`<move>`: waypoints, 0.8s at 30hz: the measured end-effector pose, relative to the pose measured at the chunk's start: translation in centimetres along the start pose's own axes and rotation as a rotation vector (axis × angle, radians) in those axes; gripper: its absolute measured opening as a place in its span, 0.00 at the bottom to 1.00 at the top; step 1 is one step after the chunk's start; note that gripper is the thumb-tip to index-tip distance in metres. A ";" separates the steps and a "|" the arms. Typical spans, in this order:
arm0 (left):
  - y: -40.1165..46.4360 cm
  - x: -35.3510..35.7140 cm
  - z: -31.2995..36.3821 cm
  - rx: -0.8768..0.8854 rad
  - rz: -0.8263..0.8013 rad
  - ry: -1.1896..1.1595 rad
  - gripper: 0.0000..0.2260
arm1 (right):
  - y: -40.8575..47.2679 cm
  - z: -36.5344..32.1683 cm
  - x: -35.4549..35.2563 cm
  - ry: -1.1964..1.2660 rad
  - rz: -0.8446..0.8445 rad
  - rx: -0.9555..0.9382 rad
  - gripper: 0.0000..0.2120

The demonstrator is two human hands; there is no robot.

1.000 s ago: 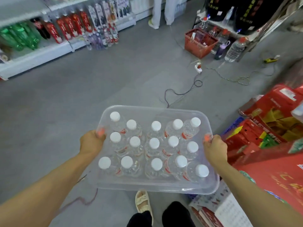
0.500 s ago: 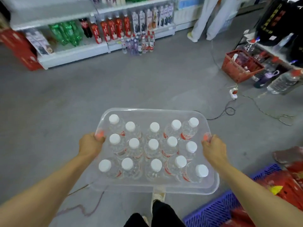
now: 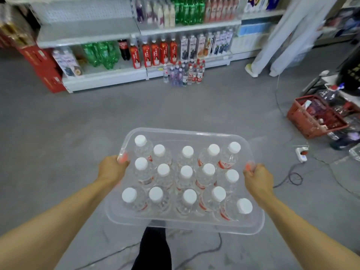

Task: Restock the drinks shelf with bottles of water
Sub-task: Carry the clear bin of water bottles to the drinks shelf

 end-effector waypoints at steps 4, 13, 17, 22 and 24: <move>8.9 -0.9 4.9 0.024 -0.039 0.058 0.17 | 7.4 -4.6 1.4 0.004 0.002 0.056 0.12; 25.3 -4.2 16.2 0.087 -0.032 0.037 0.17 | 22.7 -15.8 2.7 0.062 0.040 0.065 0.13; 31.4 -4.7 20.0 0.050 0.000 0.012 0.19 | 30.5 -20.4 2.5 0.024 0.013 0.011 0.12; 38.4 -3.9 24.6 -0.016 0.066 -0.048 0.19 | 41.5 -26.6 2.4 -0.004 -0.049 -0.047 0.13; 41.1 -3.5 26.6 -0.055 0.096 -0.023 0.18 | 45.8 -28.8 2.2 -0.032 -0.073 -0.087 0.13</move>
Point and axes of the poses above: each hand's wrist, its own y-axis towards the middle knuckle, its own x-axis out of the palm, z = x × y, the point moved 2 cm from there along y, towards the middle knuckle, and after that the axes turned 8 degrees about -z, right-handed, at the moved point
